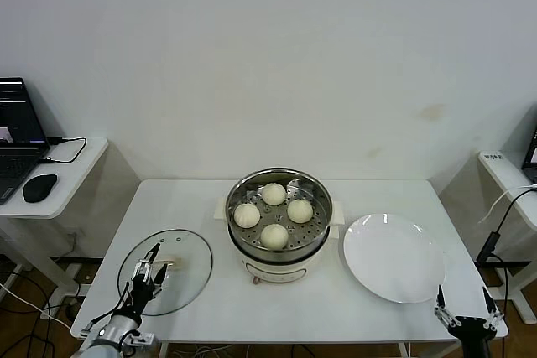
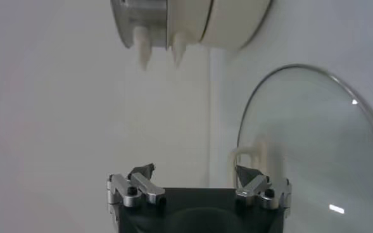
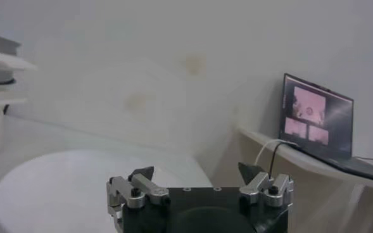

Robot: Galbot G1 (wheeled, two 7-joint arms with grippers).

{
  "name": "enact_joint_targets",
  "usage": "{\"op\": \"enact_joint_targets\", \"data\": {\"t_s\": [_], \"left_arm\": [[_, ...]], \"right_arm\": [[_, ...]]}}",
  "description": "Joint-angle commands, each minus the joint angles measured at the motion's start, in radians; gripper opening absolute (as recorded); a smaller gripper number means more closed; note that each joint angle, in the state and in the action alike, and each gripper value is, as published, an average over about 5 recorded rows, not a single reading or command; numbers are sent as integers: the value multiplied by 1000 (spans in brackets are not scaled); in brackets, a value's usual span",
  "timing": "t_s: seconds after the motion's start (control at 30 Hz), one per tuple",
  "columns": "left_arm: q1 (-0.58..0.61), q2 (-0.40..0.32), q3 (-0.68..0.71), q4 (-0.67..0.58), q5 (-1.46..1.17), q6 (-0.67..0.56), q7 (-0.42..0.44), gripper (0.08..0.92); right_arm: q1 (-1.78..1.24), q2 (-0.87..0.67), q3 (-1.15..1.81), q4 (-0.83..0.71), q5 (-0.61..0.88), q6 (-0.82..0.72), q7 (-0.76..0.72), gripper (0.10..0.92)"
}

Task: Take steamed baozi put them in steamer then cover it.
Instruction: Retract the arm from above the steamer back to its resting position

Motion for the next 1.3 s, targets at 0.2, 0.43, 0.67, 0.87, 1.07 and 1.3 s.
{"op": "enact_joint_targets", "data": {"t_s": [0.2, 0.43, 0.67, 0.87, 1.07, 1.3], "left_arm": [[-135, 12, 31, 124, -13, 4, 2, 823], [-148, -1, 35, 149, -31, 12, 7, 797], [-150, -17, 37, 165, -39, 17, 7, 712], [-147, -20, 36, 178, -48, 17, 6, 575], [-152, -22, 32, 197, -59, 13, -8, 393], [-149, -28, 15, 196, -68, -4, -51, 190]], "right_arm": [[-14, 27, 13, -7, -27, 15, 3, 823], [-16, 25, 11, -13, -35, 19, 1, 823], [-19, 21, 10, -13, -36, 22, 0, 823], [-19, 20, 6, -17, -38, 25, -1, 823], [-19, 18, -5, -17, -43, 26, -2, 823], [-15, 14, -19, -17, -49, 23, -5, 823]]}}
